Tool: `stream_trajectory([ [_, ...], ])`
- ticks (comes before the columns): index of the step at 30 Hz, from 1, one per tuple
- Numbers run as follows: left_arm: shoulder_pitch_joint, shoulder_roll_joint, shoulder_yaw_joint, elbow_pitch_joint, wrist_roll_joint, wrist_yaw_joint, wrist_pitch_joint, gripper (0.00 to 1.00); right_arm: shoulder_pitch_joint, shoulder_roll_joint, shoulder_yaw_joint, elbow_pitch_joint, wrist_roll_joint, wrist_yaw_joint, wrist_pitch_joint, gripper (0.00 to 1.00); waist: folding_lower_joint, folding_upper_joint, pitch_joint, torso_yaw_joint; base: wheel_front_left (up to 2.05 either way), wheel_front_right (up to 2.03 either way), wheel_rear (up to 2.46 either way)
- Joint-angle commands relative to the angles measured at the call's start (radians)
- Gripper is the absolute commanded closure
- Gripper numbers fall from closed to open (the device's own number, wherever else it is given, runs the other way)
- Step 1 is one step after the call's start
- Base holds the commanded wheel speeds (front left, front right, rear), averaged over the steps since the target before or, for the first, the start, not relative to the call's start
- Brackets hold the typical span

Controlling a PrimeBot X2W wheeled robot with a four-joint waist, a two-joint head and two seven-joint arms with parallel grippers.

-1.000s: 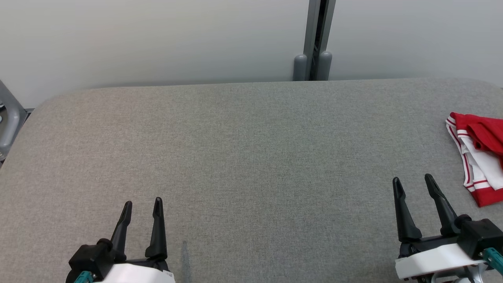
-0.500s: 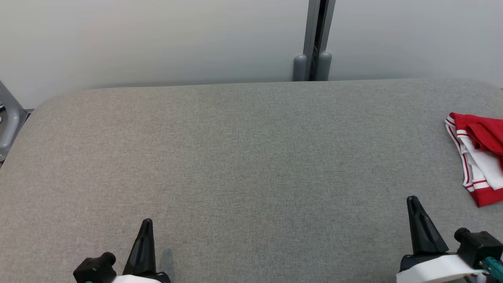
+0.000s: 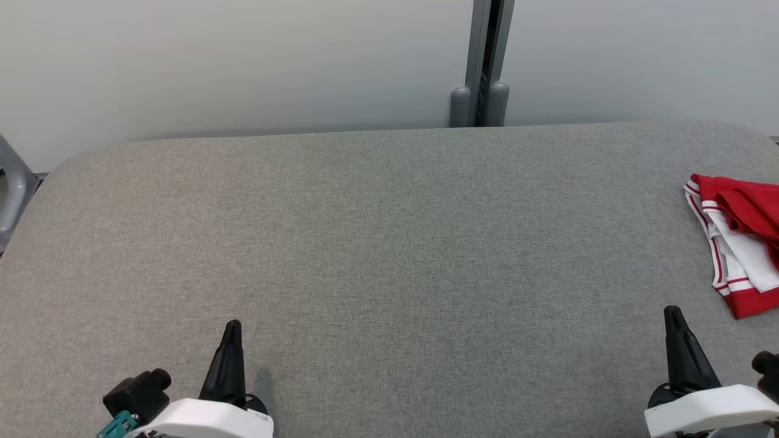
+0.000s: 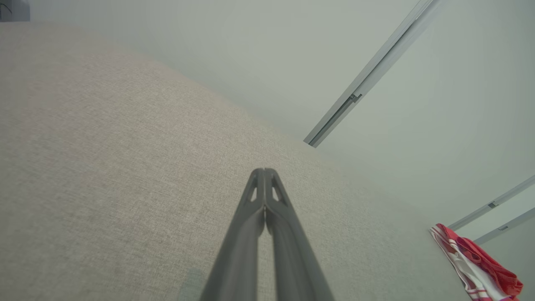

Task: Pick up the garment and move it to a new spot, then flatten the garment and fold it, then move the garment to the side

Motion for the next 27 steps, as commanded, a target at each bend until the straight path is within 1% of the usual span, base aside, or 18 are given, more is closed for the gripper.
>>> stream_trajectory([
  [1,-0.040,0.004,-0.001,-0.006,-0.036,-0.008,0.004,1.00,-0.029,-0.007,-0.017,-0.012,0.041,0.000,0.012,1.00,0.0000,0.0000,0.000,-0.001,0.00,0.00,0.00],
  [20,-0.122,0.006,-0.020,0.041,-0.305,-0.042,0.051,1.00,-0.052,-0.012,-0.108,0.001,0.336,0.000,0.117,1.00,0.0000,0.0000,-0.006,-0.012,0.00,0.00,0.00],
  [27,-0.165,0.007,-0.029,0.068,-0.441,-0.059,0.075,1.00,-0.064,-0.014,-0.154,0.009,0.485,0.000,0.171,1.00,0.0000,0.0000,-0.010,-0.019,0.00,0.00,0.00],
])
